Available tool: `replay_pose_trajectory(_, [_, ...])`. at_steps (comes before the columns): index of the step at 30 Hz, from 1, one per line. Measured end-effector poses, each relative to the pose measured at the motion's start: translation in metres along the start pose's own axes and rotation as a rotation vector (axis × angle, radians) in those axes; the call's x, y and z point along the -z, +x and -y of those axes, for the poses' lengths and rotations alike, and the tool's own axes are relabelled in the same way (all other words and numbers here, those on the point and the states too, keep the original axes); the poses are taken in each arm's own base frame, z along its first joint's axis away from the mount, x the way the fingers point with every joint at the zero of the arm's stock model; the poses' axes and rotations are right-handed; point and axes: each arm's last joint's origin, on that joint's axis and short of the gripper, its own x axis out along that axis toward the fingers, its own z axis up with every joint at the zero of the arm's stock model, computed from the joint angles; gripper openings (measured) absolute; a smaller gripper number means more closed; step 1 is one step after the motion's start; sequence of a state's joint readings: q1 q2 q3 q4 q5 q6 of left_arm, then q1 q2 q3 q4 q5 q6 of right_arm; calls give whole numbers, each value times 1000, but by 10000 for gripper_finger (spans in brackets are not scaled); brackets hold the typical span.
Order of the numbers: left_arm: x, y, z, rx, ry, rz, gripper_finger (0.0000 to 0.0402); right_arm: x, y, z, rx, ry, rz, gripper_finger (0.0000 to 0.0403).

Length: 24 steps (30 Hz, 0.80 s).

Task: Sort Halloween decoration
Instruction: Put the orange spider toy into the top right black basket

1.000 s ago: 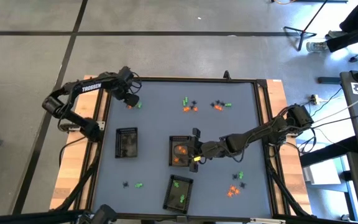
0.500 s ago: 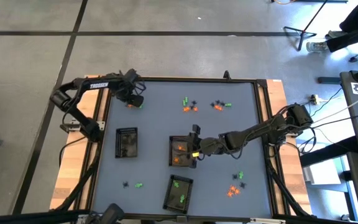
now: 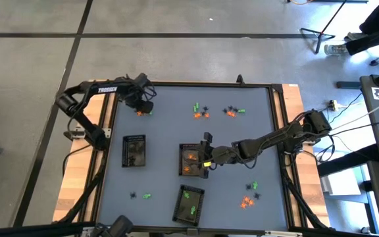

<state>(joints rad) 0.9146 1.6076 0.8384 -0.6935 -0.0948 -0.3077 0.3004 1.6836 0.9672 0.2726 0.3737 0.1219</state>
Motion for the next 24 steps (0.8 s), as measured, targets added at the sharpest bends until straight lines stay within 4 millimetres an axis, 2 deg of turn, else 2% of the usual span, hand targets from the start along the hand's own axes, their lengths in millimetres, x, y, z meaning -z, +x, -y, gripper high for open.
replay_pose_trajectory(8, [2, -21, -3, 26, 0, 82, 6, 0, 0, 0, 0, 0, 1, 197])
replay_pose_trajectory(14, [7, -41, -6, 45, 9, 144, 1, 0, 0, 0, -1, 0, 1, 197])
replay_pose_trajectory(18, [18, -59, -6, 71, 28, 173, 0, 0, 0, 0, 0, 0, 0, 197])
replay_pose_trajectory(24, [54, -95, 6, 197, 149, 168, 0, 0, 0, 0, 0, -6, -4, 197])
